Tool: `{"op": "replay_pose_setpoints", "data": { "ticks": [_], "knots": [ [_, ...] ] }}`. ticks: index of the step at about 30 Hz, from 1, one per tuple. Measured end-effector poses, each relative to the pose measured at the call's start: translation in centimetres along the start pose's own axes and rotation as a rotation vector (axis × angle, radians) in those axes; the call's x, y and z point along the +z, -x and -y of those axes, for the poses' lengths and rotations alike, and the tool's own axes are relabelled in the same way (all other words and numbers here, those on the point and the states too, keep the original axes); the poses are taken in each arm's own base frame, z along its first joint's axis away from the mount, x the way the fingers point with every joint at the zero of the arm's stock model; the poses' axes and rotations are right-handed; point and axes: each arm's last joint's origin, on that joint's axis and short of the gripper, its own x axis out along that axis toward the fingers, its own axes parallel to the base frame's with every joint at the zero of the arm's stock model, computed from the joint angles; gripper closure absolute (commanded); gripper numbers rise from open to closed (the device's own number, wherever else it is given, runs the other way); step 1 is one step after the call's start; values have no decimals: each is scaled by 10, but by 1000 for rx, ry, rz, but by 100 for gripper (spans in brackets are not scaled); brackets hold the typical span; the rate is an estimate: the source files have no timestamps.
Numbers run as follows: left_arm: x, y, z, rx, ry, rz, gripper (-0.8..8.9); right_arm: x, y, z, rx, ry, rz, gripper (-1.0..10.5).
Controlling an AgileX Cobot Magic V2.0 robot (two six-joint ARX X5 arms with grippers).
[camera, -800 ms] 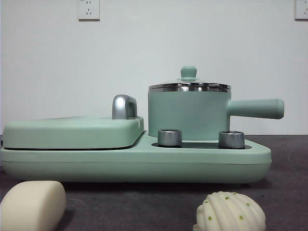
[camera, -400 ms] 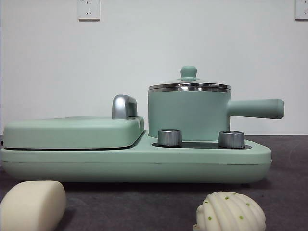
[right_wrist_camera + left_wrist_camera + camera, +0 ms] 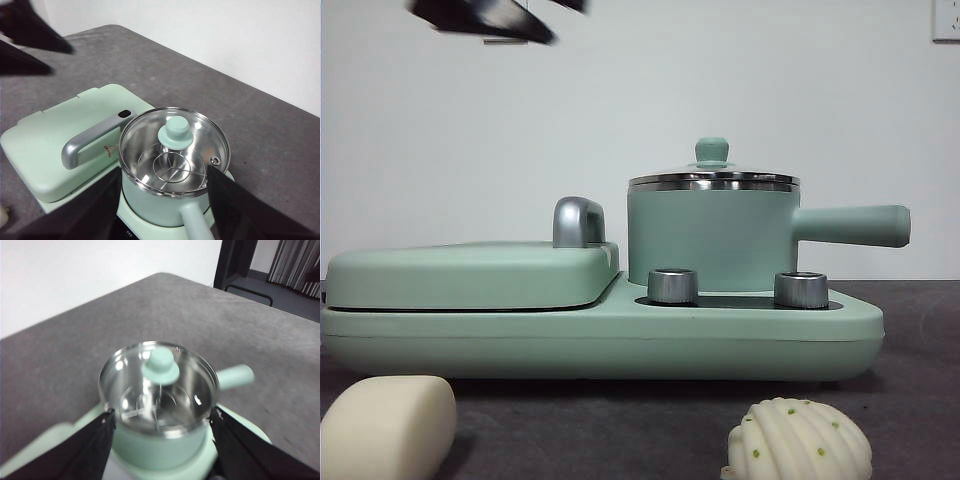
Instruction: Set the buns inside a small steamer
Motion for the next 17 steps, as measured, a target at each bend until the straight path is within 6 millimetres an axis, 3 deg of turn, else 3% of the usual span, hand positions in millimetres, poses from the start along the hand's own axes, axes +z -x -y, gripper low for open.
{"op": "replay_pose_setpoints", "data": {
  "ticks": [6, 17],
  "knots": [
    [-5, -61, -2, 3, -19, 1, 505, 0, 0, 0, -2, 0, 0, 676],
    [7, -141, -17, -28, -13, -29, 505, 0, 0, 0, -10, -1, -2, 676]
  ]
}}
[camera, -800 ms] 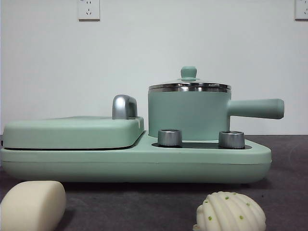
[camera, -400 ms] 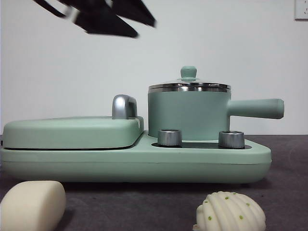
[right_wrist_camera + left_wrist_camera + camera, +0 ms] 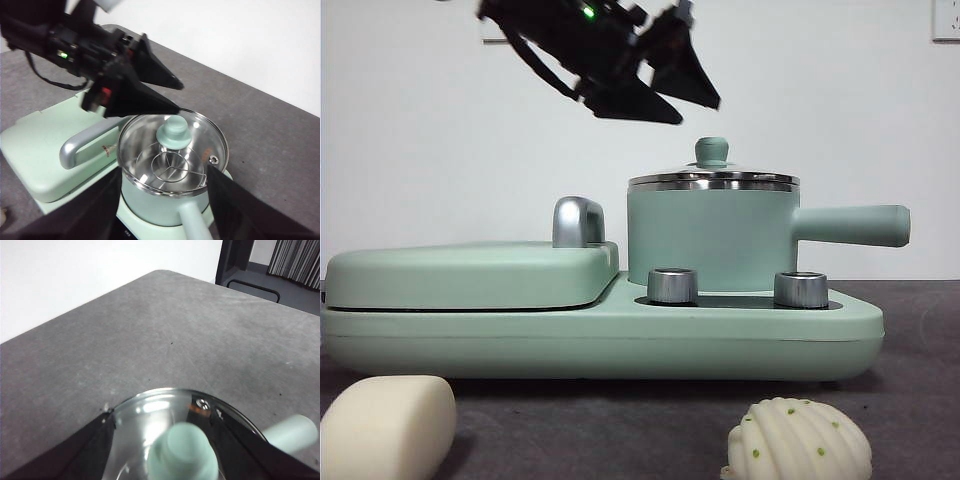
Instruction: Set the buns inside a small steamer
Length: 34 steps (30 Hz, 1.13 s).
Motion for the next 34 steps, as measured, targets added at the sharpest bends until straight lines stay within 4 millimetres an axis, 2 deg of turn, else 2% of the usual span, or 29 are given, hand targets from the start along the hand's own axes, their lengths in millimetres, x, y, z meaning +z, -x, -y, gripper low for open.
{"op": "replay_pose_setpoints", "data": {
  "ticks": [7, 18, 24, 34],
  "knots": [
    [-12, -17, 9, -34, 9, -51, 505, 0, 0, 1, -19, 0, -3, 676],
    [-22, -25, 9, -43, -13, -88, 515, 0, 0, 1, -19, 0, -3, 676],
    [-24, -26, 8, -44, -15, -91, 800, 0, 0, 1, -19, 0, -3, 676],
    [-20, -25, 8, -44, -22, -92, 806, 0, 0, 1, -19, 0, -3, 676]
  ]
}}
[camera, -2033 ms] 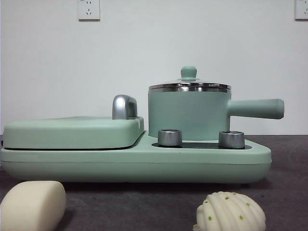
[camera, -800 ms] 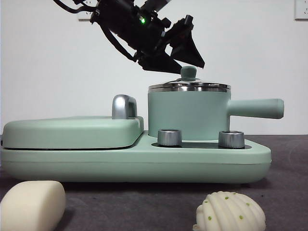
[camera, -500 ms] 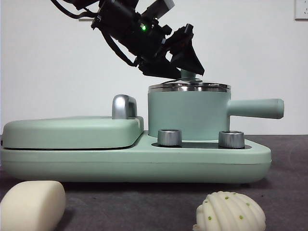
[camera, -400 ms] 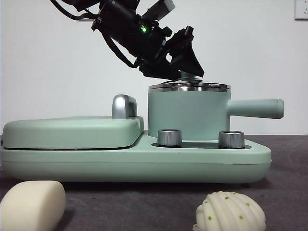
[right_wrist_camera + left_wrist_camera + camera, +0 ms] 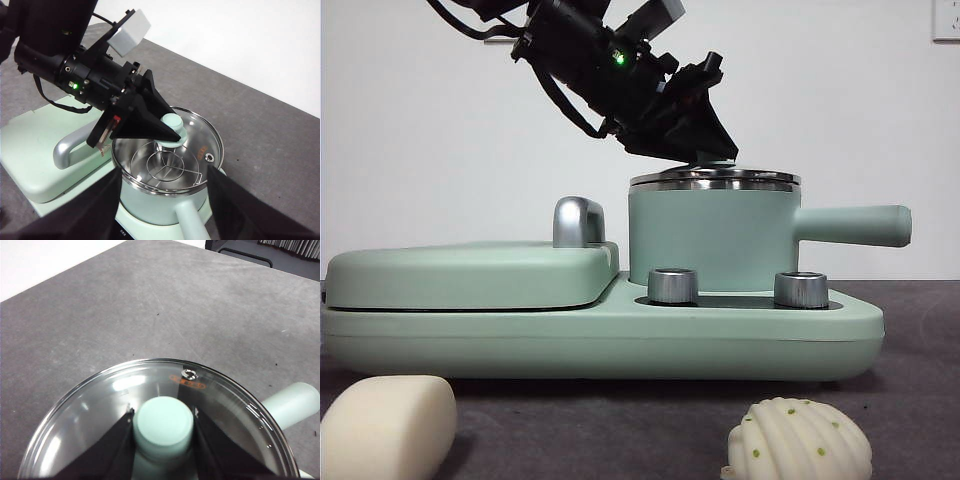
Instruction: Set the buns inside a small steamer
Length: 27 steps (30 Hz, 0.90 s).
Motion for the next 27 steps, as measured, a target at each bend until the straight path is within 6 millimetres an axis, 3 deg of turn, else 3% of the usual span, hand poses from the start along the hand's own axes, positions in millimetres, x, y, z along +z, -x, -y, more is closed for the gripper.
{"op": "replay_pose_setpoints", "data": {
  "ticks": [6, 11, 15, 20, 27],
  "knots": [
    [14, 21, 4, 32, 1, -6, 806, -1, 0, 0, 1, -3, -8, 676],
    [43, 73, 11, 69, 15, -3, 803, -2, 0, 0, 5, -6, -17, 669],
    [52, 116, 10, 105, 75, -44, 801, -3, -1, -3, 39, 3, -28, 604],
    [54, 163, 0, 237, 138, -87, 802, -3, -14, -21, 194, 49, -57, 604],
    [58, 224, -6, 361, 174, -47, 803, -14, -57, -66, 436, 157, -190, 604]
  ]
}}
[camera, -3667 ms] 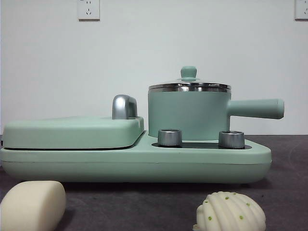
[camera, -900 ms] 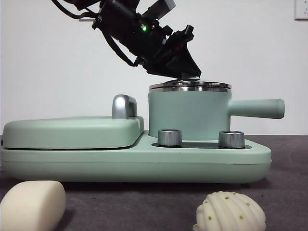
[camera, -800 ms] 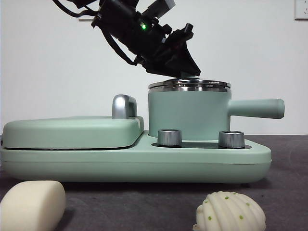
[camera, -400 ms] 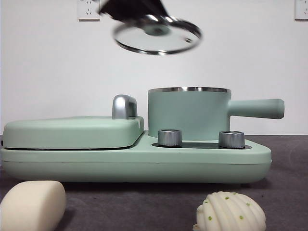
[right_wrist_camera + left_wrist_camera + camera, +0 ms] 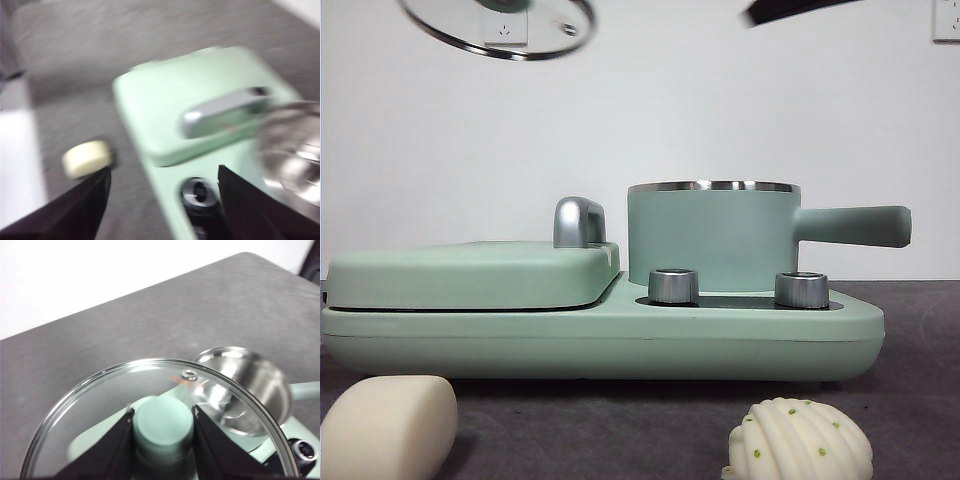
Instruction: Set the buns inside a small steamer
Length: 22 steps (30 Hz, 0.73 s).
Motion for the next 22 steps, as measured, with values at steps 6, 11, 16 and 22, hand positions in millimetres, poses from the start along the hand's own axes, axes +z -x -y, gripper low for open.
{"op": "replay_pose_setpoints", "data": {
  "ticks": [6, 11, 16, 22],
  "knots": [
    [-2, 8, -12, 53, 24, -4, 803, -6, -60, -26, 176, 81, -134, 604],
    [-2, 9, -15, 64, 27, -5, 803, -16, -104, -40, 255, 109, -193, 596],
    [-3, 9, -16, 65, 23, -9, 803, -30, -141, -49, 298, 121, -238, 553],
    [-3, 9, -16, 65, 16, -9, 803, -43, -173, -58, 282, 147, -244, 512]
  ]
}}
